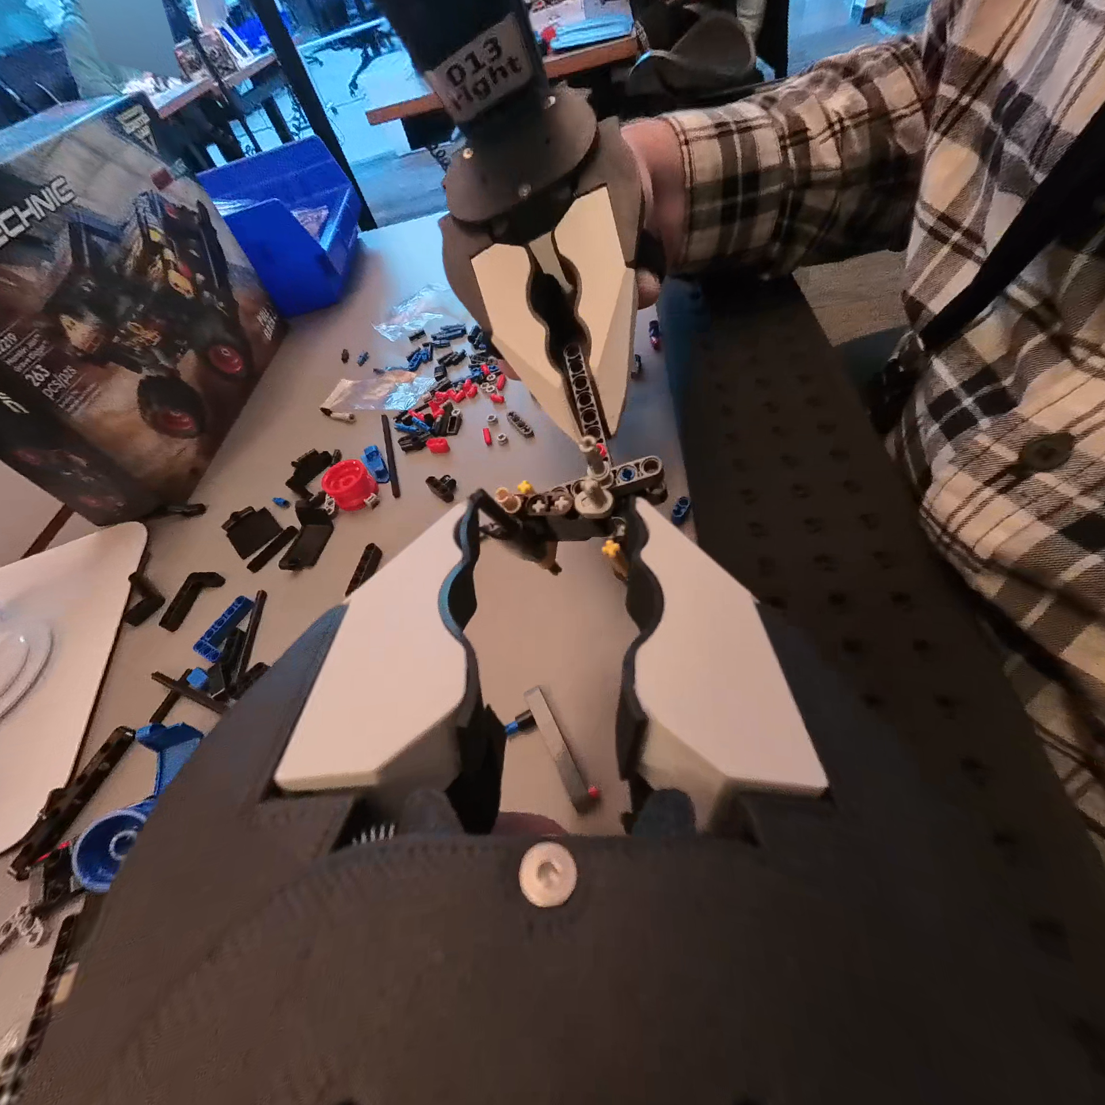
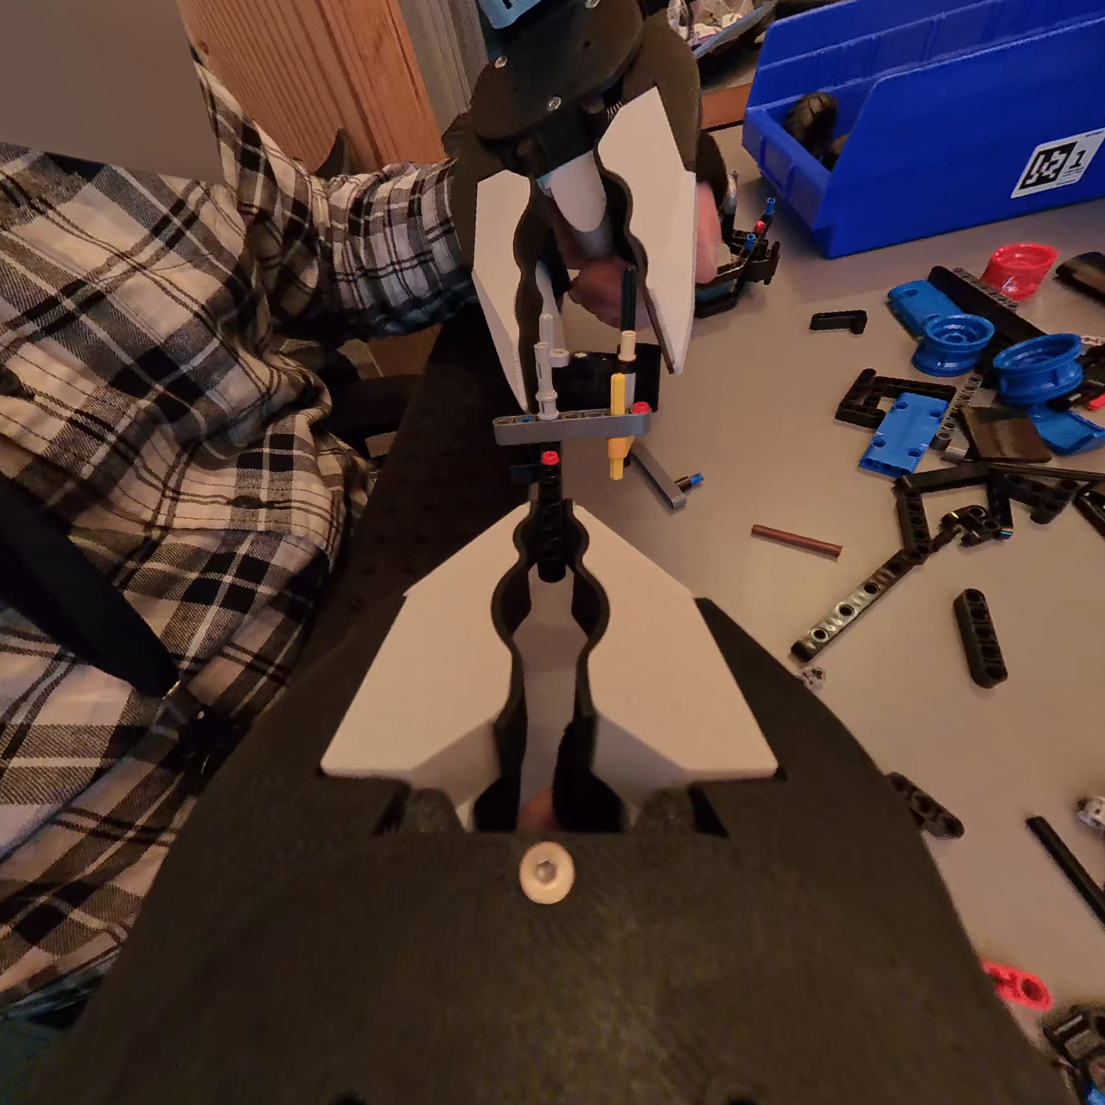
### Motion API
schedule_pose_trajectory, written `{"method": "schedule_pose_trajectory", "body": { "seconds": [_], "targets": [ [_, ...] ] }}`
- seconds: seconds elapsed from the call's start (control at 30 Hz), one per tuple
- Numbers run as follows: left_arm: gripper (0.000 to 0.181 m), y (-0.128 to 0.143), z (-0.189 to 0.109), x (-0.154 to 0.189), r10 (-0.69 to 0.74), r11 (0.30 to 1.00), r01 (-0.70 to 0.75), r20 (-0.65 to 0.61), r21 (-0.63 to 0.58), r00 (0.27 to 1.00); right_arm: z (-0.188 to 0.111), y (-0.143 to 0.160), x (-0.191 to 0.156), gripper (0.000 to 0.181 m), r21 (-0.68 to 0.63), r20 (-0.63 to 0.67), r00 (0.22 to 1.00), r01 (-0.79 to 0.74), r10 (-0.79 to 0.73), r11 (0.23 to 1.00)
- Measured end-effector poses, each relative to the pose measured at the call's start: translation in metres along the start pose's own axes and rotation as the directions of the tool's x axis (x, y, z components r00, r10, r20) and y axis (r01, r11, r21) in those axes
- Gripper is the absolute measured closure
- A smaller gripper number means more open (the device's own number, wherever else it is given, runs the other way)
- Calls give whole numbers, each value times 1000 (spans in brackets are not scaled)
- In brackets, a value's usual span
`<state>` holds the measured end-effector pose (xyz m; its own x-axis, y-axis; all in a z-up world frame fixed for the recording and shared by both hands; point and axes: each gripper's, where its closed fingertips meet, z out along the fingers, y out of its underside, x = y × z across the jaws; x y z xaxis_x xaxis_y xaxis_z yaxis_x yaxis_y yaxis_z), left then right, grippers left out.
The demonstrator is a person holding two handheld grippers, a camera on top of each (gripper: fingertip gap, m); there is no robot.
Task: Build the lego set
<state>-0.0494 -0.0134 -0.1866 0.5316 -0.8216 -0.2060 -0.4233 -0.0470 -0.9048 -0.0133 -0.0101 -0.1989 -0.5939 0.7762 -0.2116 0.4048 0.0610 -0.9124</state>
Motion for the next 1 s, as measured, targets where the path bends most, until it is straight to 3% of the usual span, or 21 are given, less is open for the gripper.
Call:
{"method": "schedule_pose_trajectory", "body": {
  "seconds": [0.1, 0.2, 0.37, 0.77, 1.0],
  "targets": [
    [138, 0, 6, -2, -37, 999, 37, -1, 24, 999, -3, 8, 1, 177, -19, -17, 1000, -26, 26, 999],
    [139, 11, 16, 1, 1, 999, -1, 17, -33, 1000, -4, 24, 6, 176, -88, -68, 997, -36, 30, 995],
    [140, 14, 32, 11, 34, 998, -34, 4, -53, 999, -14, 60, 15, 154, -282, -206, 978, -27, -33, 959],
    [138, 30, 48, 19, 142, 979, -141, -4, -146, 990, -113, 62, 25, 154, -246, -526, 848, -83, -61, 966],
    [136, 35, 50, 21, 178, 972, -174, 10, -156, 984, -138, 65, 34, 157, -235, -613, 786, -80, -84, 969]
  ]
}}
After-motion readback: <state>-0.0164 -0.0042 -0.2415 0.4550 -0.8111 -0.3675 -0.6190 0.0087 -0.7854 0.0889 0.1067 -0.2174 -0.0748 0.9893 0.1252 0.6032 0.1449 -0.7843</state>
